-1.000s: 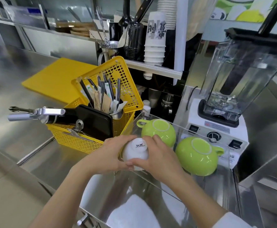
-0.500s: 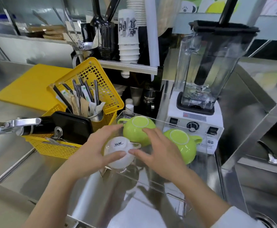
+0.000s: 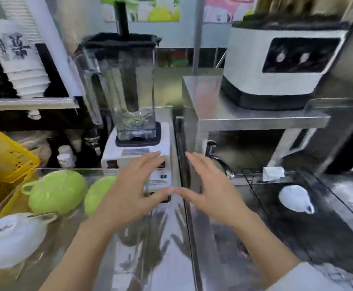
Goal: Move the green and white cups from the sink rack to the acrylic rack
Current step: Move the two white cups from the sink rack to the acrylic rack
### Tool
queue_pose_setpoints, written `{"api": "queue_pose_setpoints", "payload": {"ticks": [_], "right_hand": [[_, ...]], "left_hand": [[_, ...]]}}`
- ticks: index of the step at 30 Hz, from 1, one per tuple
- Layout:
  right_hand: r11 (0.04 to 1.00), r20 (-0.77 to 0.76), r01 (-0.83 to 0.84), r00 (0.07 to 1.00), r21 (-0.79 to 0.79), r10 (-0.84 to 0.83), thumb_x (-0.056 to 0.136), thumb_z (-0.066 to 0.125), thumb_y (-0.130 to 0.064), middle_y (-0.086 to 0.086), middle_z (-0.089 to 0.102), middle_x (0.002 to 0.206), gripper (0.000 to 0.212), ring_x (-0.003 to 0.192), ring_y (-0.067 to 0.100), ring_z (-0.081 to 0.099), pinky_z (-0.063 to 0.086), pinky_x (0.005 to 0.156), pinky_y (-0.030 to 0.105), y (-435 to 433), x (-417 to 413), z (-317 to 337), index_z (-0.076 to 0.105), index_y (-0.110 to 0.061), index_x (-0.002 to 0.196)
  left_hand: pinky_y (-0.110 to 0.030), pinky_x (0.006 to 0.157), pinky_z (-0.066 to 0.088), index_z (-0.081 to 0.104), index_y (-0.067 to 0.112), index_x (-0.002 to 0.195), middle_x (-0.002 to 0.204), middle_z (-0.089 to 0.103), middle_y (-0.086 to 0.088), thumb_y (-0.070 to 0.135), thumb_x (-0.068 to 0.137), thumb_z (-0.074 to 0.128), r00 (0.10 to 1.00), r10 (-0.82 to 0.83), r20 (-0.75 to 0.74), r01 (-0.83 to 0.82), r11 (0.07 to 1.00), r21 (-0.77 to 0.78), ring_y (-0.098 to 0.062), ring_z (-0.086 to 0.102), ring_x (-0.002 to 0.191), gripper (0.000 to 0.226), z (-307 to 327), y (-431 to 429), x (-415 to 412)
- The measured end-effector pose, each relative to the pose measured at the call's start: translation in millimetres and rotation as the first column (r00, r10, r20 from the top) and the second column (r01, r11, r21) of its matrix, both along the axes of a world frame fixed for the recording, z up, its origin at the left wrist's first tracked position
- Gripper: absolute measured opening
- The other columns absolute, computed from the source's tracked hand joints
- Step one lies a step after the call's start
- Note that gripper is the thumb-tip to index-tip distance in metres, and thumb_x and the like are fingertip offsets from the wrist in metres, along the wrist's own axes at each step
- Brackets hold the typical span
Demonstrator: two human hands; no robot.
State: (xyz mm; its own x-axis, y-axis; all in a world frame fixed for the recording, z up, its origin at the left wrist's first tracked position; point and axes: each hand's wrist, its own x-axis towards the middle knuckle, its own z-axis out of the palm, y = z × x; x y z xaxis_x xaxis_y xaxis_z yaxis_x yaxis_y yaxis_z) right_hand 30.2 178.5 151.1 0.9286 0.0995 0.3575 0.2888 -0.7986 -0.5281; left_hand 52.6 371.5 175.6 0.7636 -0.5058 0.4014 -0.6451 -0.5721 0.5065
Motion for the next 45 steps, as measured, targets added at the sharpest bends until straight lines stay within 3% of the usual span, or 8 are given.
{"api": "queue_pose_setpoints", "payload": {"ticks": [6,9,21,27,31,39,43,45], "right_hand": [[0.973,-0.116,0.193,0.977,0.129,-0.178,0.073,0.06,-0.059,-0.011,0.022,0.15,0.083,0.13,0.001,0.029,0.028,0.101,0.023,-126.7,-19.4,-25.9,0.016,-0.038,0.141],[0.946,-0.152,0.291,0.951,0.143,-0.27,0.071,0.057,-0.065,-0.009,0.02,0.152,0.085,0.135,0.007,0.025,0.026,0.101,0.023,-182.8,-26.4,-41.2,0.016,-0.038,0.141],[0.862,-0.365,0.497,0.825,0.103,-0.432,0.075,0.065,-0.048,0.004,0.037,0.139,0.082,0.125,0.021,0.041,0.04,0.099,0.037,-340.3,-35.1,-125.2,0.024,-0.021,0.141],[0.856,-0.424,0.494,0.815,0.153,-0.395,0.074,0.071,-0.027,0.013,0.051,0.128,0.065,0.119,0.027,0.046,0.042,0.098,0.042,-362.7,-20.2,-164.8,0.04,-0.008,0.129],[0.807,-0.444,0.551,0.79,0.21,-0.424,0.075,0.07,-0.016,0.014,0.044,0.139,0.072,0.129,0.029,0.04,0.033,0.108,0.04,-362.3,-8.9,-182.1,0.032,-0.004,0.136],[0.841,-0.425,0.53,0.789,0.106,-0.443,0.067,0.077,-0.022,0.013,0.046,0.136,0.08,0.128,0.027,0.04,0.033,0.106,0.039,-365.1,5.5,-201.4,0.035,-0.005,0.133],[0.848,-0.474,0.529,0.75,0.011,-0.462,0.07,0.076,-0.02,0.014,0.036,0.144,0.084,0.14,0.03,0.018,0.028,0.108,0.043,-360.9,10.1,-204.6,0.026,-0.005,0.136],[0.852,-0.493,0.523,0.737,-0.018,-0.462,0.069,0.076,-0.019,0.015,0.04,0.138,0.083,0.135,0.033,0.027,0.031,0.1,0.043,-360.3,10.9,-203.4,0.026,-0.007,0.133]], "left_hand": [[-0.02,0.112,0.013,0.035,0.038,0.135,0.144,0.031,0.019,0.057,0.076,0.055,0.981,-0.17,-0.09,0.17,0.985,-0.009,0.003,0.023,0.134,0.065,-26.3,-134.5,0.0],[-0.007,0.106,0.006,0.035,0.034,0.137,0.145,0.03,0.017,0.05,0.081,0.06,0.965,-0.225,-0.134,0.229,0.973,0.013,0.0,0.021,0.135,0.064,-48.8,-196.6,6.3],[-0.036,0.112,0.025,0.032,0.023,0.139,0.146,0.037,-0.001,0.047,0.078,0.063,0.898,-0.277,-0.343,0.354,0.916,0.186,-0.018,0.032,0.134,0.073,-151.0,-382.3,49.8],[-0.036,0.112,0.022,0.021,0.018,0.143,0.15,0.028,-0.007,0.044,0.073,0.07,0.88,-0.196,-0.432,0.347,0.887,0.305,-0.023,0.026,0.136,0.09,-193.3,-427.5,69.3],[-0.04,0.11,0.026,0.021,0.017,0.143,0.148,0.032,-0.009,0.04,0.066,0.077,0.864,-0.169,-0.474,0.358,0.868,0.343,-0.026,0.03,0.133,0.098,-210.1,-443.8,77.2],[-0.044,0.109,0.026,0.035,0.017,0.137,0.141,0.043,-0.006,0.036,0.053,0.085,0.833,-0.156,-0.531,0.311,0.925,0.217,-0.026,0.031,0.131,0.099,-224.7,-449.2,83.9],[-0.043,0.107,0.028,0.048,0.02,0.125,0.127,0.054,-0.001,0.035,0.043,0.088,0.83,-0.137,-0.541,0.253,0.956,0.147,-0.021,0.041,0.12,0.092,-220.1,-447.3,81.7],[-0.044,0.104,0.033,0.051,0.02,0.118,0.117,0.056,0.002,0.032,0.041,0.088,0.804,-0.133,-0.58,0.233,0.967,0.101,-0.021,0.046,0.112,0.087,-219.0,-444.6,79.2]]}}
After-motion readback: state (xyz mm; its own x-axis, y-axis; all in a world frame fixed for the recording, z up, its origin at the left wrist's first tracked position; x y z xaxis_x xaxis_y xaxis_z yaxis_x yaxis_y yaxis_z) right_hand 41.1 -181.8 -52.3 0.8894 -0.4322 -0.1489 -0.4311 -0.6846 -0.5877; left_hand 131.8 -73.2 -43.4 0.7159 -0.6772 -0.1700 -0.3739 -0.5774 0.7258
